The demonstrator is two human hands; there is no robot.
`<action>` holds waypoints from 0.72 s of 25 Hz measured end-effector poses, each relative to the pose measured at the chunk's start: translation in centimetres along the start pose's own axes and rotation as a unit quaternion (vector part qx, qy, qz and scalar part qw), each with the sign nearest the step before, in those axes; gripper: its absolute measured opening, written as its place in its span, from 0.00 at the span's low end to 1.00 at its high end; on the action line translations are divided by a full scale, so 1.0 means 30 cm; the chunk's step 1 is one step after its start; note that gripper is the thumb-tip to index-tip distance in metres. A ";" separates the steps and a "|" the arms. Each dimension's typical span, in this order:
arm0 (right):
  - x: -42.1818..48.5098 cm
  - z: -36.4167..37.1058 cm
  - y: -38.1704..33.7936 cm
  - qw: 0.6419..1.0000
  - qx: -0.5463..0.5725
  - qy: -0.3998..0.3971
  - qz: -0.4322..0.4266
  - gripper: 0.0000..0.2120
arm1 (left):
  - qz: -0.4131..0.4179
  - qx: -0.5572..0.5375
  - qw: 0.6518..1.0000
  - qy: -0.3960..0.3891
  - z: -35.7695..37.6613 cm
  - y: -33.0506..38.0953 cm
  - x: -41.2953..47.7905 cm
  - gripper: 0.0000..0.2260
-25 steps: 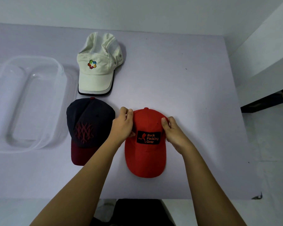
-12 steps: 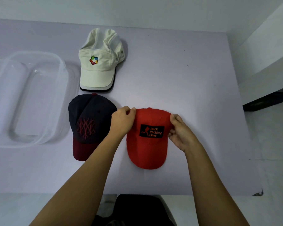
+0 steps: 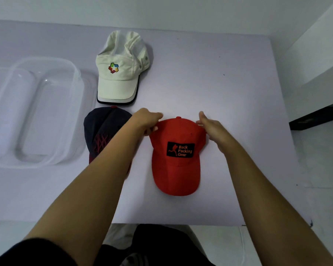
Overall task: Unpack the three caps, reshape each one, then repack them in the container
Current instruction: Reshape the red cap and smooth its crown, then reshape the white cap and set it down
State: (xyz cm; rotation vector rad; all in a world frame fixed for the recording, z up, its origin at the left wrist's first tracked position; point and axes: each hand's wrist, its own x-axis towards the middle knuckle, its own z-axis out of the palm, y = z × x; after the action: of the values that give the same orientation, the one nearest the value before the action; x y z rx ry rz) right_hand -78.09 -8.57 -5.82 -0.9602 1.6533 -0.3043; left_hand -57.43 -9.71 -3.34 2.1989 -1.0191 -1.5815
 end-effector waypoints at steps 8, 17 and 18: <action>0.027 0.015 -0.043 0.996 0.080 -0.010 0.031 0.19 | -0.068 -0.018 0.991 -0.115 0.013 0.062 0.056 0.10; -0.051 -0.069 -0.358 0.974 -0.033 0.084 -0.207 0.11 | 0.123 -0.015 0.992 0.011 -0.309 0.221 -0.088 0.08; -0.051 -0.049 -0.388 0.971 -0.052 0.069 -0.223 0.11 | 0.139 0.000 0.990 0.013 -0.330 0.215 -0.086 0.07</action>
State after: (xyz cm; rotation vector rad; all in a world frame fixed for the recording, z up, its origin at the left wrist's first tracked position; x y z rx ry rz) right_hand -74.41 -15.25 3.24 -1.4194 1.5760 -0.6031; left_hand -51.44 -14.60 5.97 1.9685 -1.2532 -1.4233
